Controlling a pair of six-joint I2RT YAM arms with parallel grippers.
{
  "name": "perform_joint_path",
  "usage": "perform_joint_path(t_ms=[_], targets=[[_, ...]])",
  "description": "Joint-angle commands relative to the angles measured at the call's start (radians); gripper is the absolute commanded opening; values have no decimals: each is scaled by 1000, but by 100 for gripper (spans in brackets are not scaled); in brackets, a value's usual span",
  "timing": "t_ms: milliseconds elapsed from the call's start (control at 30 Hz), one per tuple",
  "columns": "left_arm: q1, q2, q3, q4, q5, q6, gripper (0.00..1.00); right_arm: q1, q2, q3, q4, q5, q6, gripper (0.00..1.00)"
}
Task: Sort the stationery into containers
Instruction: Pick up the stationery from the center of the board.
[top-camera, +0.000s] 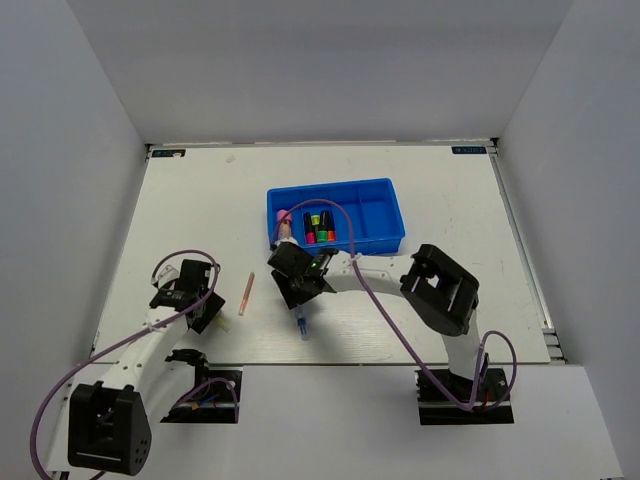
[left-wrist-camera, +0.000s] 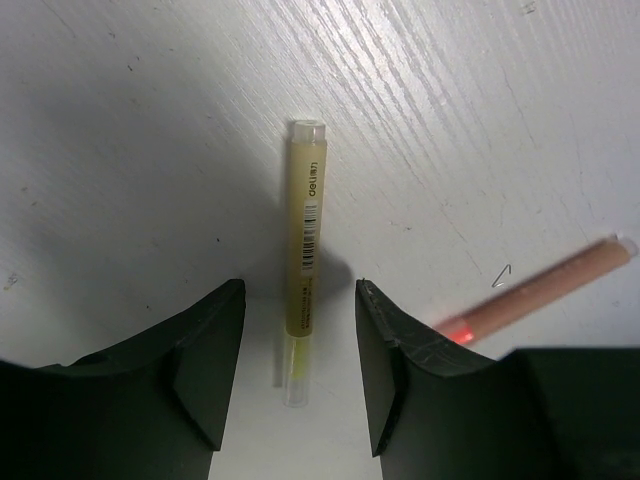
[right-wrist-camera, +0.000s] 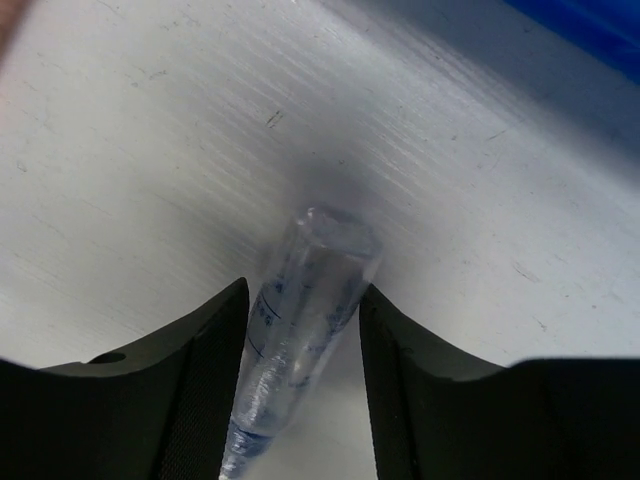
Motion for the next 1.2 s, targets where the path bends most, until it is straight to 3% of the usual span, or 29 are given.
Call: perform_joint_path(t_ms=[0, 300, 533, 767, 933, 1100, 1167], targets=[[9, -2, -36, -14, 37, 9, 59, -3, 4, -46, -36, 38, -15, 50], [38, 58, -34, 24, 78, 54, 59, -16, -10, -85, -36, -56, -47, 1], [40, 72, -40, 44, 98, 51, 57, -31, -68, -62, -62, -156, -150, 0], [41, 65, -46, 36, 95, 54, 57, -42, -180, 67, -153, -268, -310, 0], [44, 72, -54, 38, 98, 54, 57, -71, -309, 139, -165, -44, -414, 0], [41, 92, -57, 51, 104, 54, 57, -137, -374, 133, -44, 293, -514, 0], [43, 99, -56, 56, 113, 54, 57, -195, -361, 119, -7, 334, -526, 0]])
